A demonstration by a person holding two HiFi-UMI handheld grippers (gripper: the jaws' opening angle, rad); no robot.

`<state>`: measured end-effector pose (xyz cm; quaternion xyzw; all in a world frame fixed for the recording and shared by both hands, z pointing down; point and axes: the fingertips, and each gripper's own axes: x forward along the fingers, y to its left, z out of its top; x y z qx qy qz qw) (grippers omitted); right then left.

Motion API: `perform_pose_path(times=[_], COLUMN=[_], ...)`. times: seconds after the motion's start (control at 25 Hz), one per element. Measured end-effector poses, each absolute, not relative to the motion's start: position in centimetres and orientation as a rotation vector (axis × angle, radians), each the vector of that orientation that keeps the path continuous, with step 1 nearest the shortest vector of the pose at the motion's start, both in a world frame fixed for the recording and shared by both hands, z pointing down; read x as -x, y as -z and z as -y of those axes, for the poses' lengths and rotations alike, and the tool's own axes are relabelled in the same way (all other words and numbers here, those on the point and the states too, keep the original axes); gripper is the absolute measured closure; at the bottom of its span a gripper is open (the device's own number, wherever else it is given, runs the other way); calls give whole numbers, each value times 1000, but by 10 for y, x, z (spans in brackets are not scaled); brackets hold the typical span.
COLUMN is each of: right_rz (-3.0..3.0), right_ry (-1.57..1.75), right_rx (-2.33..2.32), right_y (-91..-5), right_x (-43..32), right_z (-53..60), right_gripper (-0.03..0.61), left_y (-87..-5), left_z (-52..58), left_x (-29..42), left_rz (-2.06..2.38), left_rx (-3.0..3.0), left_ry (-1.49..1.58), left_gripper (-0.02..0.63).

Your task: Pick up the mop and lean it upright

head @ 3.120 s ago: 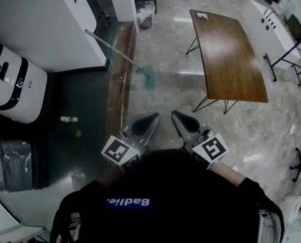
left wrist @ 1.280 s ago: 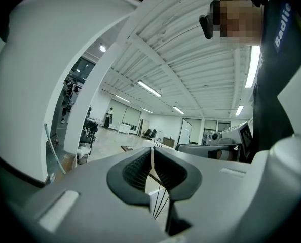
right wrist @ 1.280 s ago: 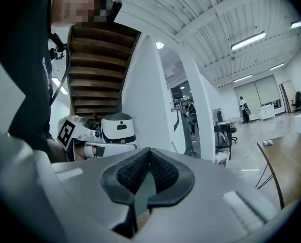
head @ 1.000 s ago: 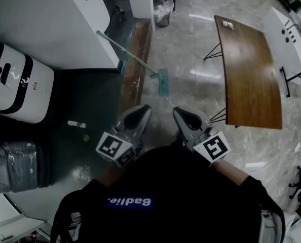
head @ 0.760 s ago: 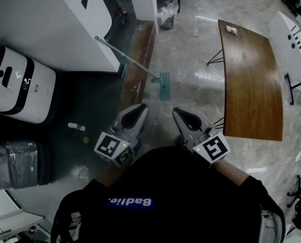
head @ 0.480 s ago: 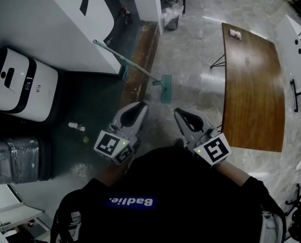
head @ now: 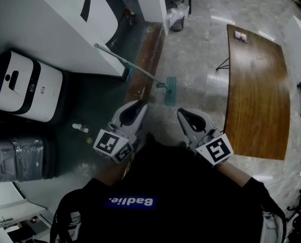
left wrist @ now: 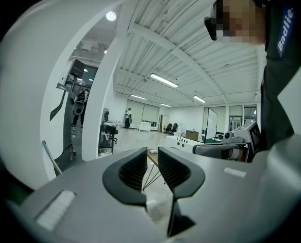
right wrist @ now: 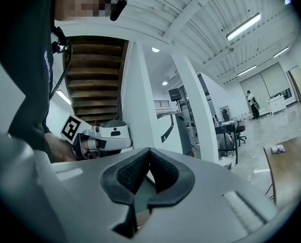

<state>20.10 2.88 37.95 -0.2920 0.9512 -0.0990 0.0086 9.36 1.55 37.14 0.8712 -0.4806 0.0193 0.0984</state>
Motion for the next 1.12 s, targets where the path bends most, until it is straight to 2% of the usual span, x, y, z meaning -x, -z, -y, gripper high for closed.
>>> perform_pose_path(times=[0.44, 0.92, 1.12], right_rz=[-2969, -2982, -2981], right_ry=[231, 185, 199], right_rx=[1149, 1289, 1344], right_y=[-378, -371, -372], right_x=[-180, -93, -58], right_z=[29, 120, 140], right_gripper=[572, 572, 572], left_y=[-392, -420, -444], left_z=[61, 170, 199], left_x=[-48, 66, 108], left_rz=[1331, 1310, 1281], left_rx=[-2578, -2552, -2521], left_ry=[1, 22, 4], left_gripper=[503, 485, 457])
